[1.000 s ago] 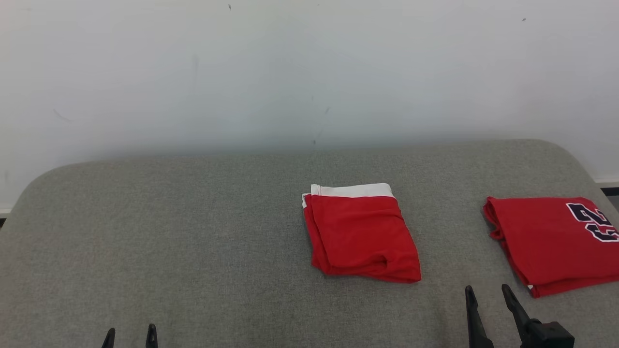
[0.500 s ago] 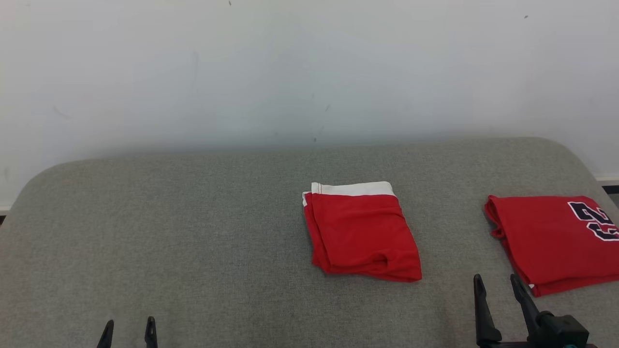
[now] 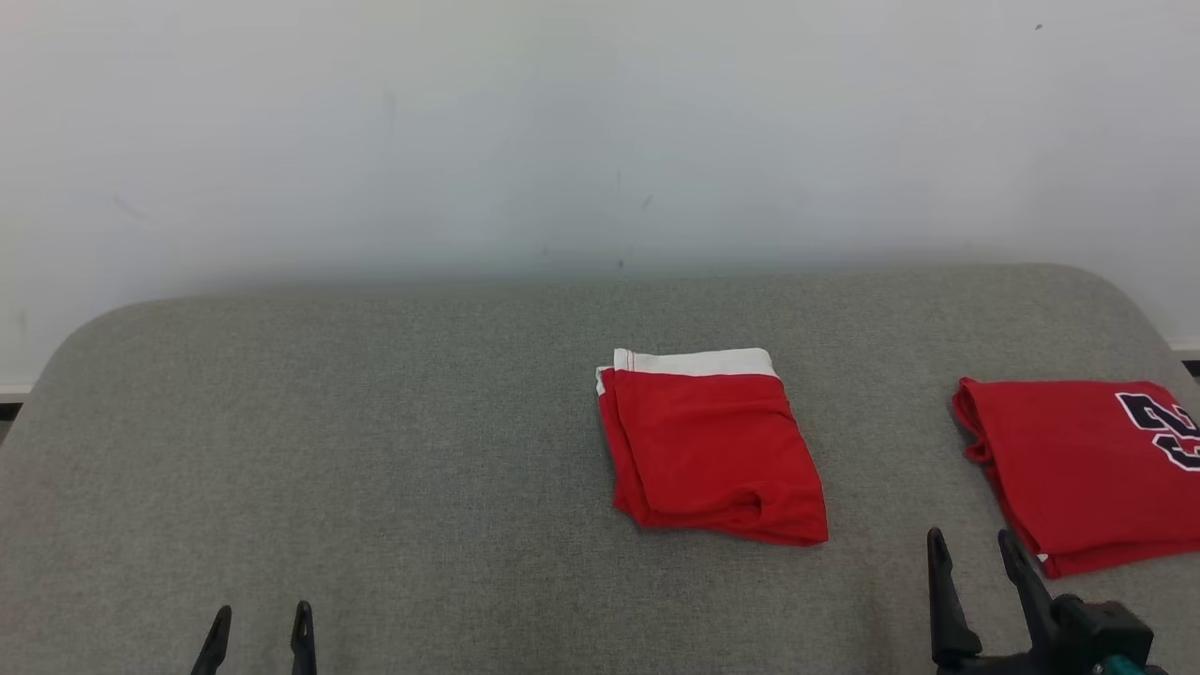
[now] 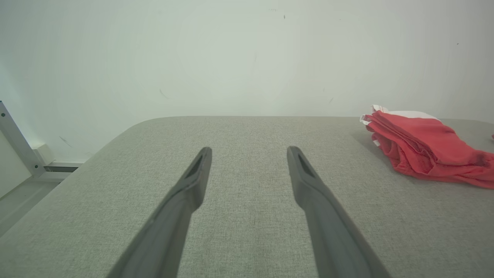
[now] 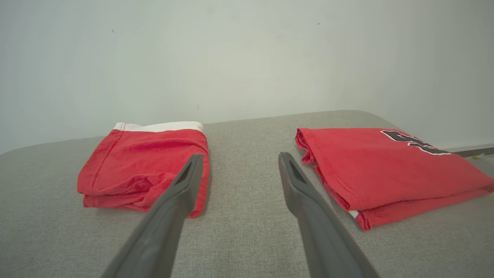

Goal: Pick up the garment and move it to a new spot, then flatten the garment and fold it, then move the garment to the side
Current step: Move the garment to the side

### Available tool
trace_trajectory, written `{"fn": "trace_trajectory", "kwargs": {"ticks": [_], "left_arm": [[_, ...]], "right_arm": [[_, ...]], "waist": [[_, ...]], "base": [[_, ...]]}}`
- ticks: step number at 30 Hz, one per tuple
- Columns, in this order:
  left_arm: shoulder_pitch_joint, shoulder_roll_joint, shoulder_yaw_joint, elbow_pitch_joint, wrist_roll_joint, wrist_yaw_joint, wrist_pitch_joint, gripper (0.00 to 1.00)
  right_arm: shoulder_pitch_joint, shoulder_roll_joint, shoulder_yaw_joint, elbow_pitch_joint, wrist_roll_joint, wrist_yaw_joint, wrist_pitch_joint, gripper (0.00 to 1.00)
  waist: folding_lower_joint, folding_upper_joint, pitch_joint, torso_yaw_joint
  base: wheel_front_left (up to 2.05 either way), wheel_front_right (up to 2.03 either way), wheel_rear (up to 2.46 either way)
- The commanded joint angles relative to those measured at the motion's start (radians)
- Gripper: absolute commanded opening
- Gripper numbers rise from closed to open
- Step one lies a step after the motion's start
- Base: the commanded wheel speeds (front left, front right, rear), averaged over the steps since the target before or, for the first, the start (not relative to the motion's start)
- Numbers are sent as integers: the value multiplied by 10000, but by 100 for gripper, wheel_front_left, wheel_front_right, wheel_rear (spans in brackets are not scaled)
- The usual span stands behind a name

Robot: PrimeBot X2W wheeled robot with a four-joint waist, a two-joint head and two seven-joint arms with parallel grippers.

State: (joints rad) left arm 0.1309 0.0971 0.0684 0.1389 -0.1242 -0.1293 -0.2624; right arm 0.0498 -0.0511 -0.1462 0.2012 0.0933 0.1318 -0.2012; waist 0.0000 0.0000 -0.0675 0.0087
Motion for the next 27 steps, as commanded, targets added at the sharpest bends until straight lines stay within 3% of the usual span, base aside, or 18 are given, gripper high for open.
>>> {"fn": "trace_trajectory", "kwargs": {"ticks": [1,3,6,10,14,19,27], "left_arm": [[-83,29,-9,-59,-65,-14,-26,100],[-93,45,-12,-89,-75,-14,-26,100],[-89,46,-38,-161,-39,-15,-26,100],[-154,18,-207,-265,42,-13,-26,100],[-255,-14,-544,-394,95,-13,-26,100],[-621,45,-868,-564,83,-1,-26,100],[-1190,80,-1193,-790,81,-1,-26,100]], "right_arm": [[-179,19,-32,-86,139,-22,239,100],[-452,16,-108,-44,693,-22,1170,100],[-1093,22,-232,-120,1123,-22,3550,100],[-2110,1,-654,-545,1154,-22,6832,100],[-3124,22,-1158,-786,487,-22,9120,100],[-4353,21,-1647,-537,93,-23,10462,100],[-5599,-3,-2105,297,-879,-23,10803,100]], "waist": [[0,0,40,68],[0,0,90,117],[0,0,177,201],[0,0,405,456],[0,0,770,917],[0,0,1581,1501],[0,0,2617,2199]], "base": [[0,0,0],[0,0,0],[0,0,0],[0,0,0],[0,0,0],[0,0,0],[0,0,0]]}}
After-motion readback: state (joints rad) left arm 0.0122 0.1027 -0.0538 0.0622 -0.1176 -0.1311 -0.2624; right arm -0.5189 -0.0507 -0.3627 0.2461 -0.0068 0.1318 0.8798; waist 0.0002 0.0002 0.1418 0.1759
